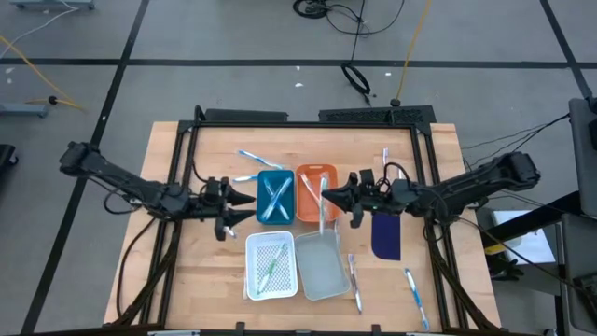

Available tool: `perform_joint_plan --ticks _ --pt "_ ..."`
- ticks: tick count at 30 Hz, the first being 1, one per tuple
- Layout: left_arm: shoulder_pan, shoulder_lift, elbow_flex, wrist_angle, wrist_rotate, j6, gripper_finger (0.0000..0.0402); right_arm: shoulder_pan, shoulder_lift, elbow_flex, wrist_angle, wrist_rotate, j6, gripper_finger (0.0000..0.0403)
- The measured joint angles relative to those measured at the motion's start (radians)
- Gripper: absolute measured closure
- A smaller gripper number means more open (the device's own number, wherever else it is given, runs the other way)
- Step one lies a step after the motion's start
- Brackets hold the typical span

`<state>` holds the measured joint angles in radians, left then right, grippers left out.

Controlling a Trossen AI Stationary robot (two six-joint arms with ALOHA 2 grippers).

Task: Pick & Place Toothbrushes
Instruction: Put the green toothbrush into the white bin

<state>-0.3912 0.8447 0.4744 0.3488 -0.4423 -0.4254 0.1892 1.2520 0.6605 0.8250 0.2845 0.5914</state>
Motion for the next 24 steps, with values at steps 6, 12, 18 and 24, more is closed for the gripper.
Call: perform_joint_plan --ticks 6,12,18,24 --pt "0.0 0.173 0.019 0.161 -0.003 0.007 0.0195 0.0 0.042 0.003 0.086 -0.027 -0.001 0.0403" --pt "0.0 0.346 0.145 0.177 -0.003 0.079 0.0195 -0.013 0.104 0.066 0.092 -0.101 -0.015 0.0403" --pt "0.018 0.475 0.272 0.172 0.039 0.106 0.0194 -0.025 0.14 0.12 0.065 -0.169 -0.051 0.0403" --pt "0.045 0.568 0.35 0.169 0.054 0.059 0.018 -0.026 0.14 0.142 0.049 -0.185 -0.084 0.0403"
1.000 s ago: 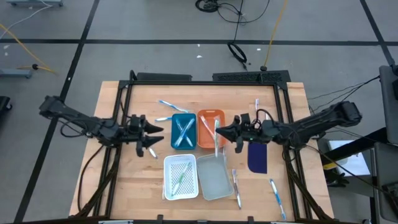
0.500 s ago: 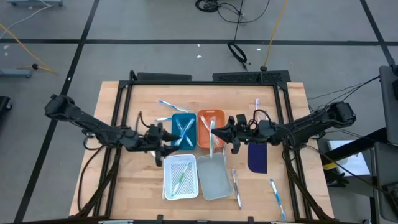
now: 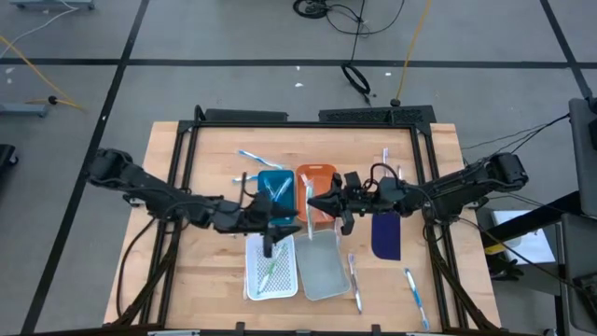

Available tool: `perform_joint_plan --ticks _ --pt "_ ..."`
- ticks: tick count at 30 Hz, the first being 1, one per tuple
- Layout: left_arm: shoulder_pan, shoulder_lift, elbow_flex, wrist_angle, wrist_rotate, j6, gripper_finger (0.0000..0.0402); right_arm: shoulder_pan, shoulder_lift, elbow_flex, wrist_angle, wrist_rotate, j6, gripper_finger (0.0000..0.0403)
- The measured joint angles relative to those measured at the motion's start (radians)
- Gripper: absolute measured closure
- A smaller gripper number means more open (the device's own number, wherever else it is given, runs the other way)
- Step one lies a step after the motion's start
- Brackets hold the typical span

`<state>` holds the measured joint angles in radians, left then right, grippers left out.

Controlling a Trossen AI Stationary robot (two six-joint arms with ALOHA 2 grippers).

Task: Pick & Place Toothbrushes
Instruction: Put the green toothbrush into the white bin

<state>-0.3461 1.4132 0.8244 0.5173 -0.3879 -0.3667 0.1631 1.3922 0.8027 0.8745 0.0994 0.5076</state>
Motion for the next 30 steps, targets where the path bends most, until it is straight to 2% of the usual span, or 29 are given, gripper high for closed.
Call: perform_joint_plan --ticks 5,10,16,20,24,30 --pt "0.028 0.08 0.077 0.003 0.076 -0.059 0.0158 0.003 0.0 0.0 -0.018 0.0 -0.009 0.0403" --pt "0.043 0.15 0.15 -0.028 0.088 -0.06 0.0148 0.015 0.0 0.0 -0.015 0.0 -0.03 0.0403" --pt "0.065 0.205 0.217 -0.03 0.16 -0.064 0.0147 0.027 0.0 0.0 -0.02 0.0 -0.042 0.0403" --pt "0.073 0.205 0.245 -0.114 0.163 -0.089 0.0152 0.033 0.0 0.0 -0.019 0.0 -0.051 0.0403" --pt "0.075 0.206 0.251 -0.152 0.174 -0.091 0.02 0.035 0.0 0.0 -0.02 0.001 -0.052 0.0403" --pt "0.076 0.205 0.253 -0.15 0.221 -0.104 0.0336 0.035 0.0 0.0 -0.026 0.002 -0.052 0.0403"
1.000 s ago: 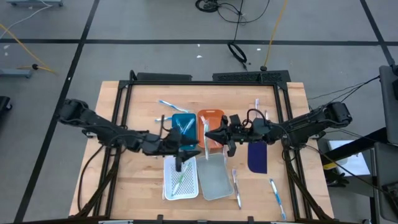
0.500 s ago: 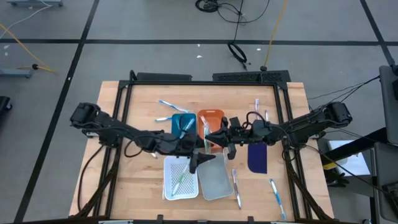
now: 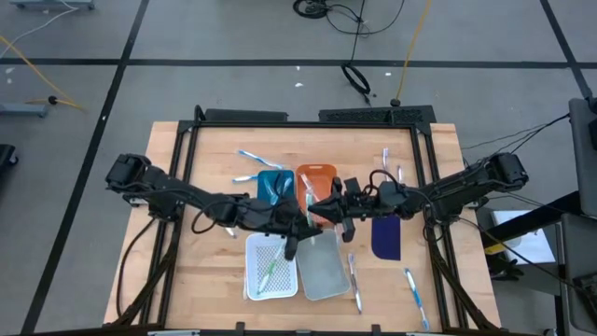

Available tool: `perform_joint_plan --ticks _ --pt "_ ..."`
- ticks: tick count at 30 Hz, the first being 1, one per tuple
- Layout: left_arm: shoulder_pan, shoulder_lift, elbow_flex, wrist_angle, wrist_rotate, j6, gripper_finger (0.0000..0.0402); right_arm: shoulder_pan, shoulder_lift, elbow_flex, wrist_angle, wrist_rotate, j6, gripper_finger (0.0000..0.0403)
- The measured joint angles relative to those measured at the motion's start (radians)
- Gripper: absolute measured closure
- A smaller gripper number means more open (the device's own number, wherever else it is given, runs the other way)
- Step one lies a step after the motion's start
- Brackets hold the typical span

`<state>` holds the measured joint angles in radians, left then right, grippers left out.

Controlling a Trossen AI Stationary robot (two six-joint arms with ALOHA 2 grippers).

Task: Pick & Place Toothbrushes
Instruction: Put the green toothbrush into the white bin

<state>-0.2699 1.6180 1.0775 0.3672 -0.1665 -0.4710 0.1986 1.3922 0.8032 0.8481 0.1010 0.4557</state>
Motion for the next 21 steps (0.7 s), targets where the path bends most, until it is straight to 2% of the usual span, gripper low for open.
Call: perform_joint_plan --ticks 2,3,6,13,21 --pt "0.004 0.0 0.0 -0.001 0.011 0.001 0.038 0.001 0.0 0.0 0.001 -0.003 0.0 0.0403" --pt "0.005 0.0 0.0 -0.002 0.02 -0.002 0.0387 0.001 0.0 0.0 0.0 -0.003 0.0 0.0403" --pt "0.013 0.0 0.0 -0.003 0.068 -0.004 0.0388 0.001 0.0 0.0 -0.001 -0.012 0.001 0.0403" --pt "0.013 0.0 0.0 -0.039 0.084 -0.004 0.0394 0.0 0.0 0.0 -0.012 -0.077 0.028 0.0399" --pt "0.013 -0.005 0.0 -0.091 0.071 -0.038 0.0394 -0.001 0.0 0.0 -0.027 -0.116 0.126 0.0342"
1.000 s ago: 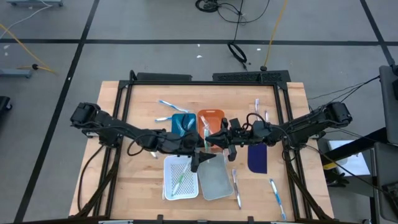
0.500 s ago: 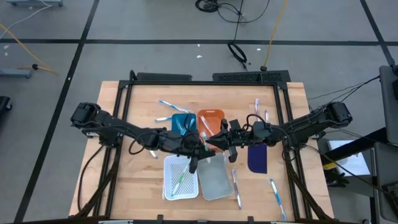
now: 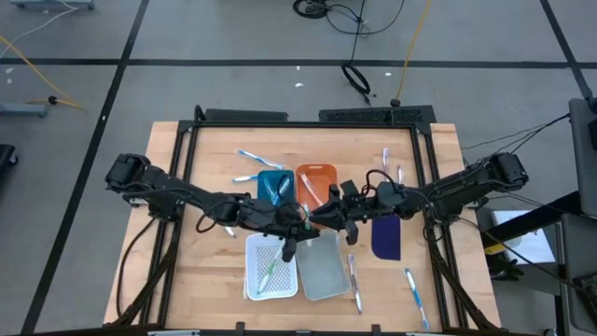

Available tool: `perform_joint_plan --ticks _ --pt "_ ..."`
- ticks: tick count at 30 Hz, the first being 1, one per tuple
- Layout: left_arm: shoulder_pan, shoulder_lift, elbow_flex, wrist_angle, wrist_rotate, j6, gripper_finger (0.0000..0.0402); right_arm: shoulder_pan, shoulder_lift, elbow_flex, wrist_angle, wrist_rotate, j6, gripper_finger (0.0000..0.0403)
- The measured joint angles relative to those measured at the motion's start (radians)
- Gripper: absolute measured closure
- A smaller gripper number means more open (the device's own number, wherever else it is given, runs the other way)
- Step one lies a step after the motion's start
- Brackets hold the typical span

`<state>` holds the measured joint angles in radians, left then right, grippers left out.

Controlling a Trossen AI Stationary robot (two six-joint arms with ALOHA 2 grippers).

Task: Pick & Place Toothbrushes
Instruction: Put the green toothbrush into the white bin

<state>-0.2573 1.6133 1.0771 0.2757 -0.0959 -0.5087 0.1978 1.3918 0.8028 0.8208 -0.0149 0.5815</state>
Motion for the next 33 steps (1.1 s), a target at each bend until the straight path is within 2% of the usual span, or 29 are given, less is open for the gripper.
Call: perform_joint_plan --ticks 5,9,18,25,33 --pt "0.0 -0.022 0.0 -0.047 -0.018 -0.014 0.0394 0.0 0.0 0.0 -0.003 -0.056 0.03 0.03" --pt "0.0 -0.049 0.0 -0.101 -0.052 -0.02 0.0394 0.0 0.0 0.0 -0.011 -0.148 0.039 0.0278" --pt "-0.035 -0.138 0.0 -0.292 -0.121 -0.125 0.0394 -0.015 -0.015 0.0 -0.117 -0.165 -0.016 0.0285" --pt "-0.114 -0.164 0.0 -0.436 -0.168 -0.383 0.0394 -0.015 -0.047 -0.001 -0.124 -0.164 -0.113 0.0299" --pt "-0.208 -0.165 0.0 -0.611 -0.167 -0.78 0.0394 -0.033 -0.116 -0.001 -0.19 -0.113 -0.209 0.0317"
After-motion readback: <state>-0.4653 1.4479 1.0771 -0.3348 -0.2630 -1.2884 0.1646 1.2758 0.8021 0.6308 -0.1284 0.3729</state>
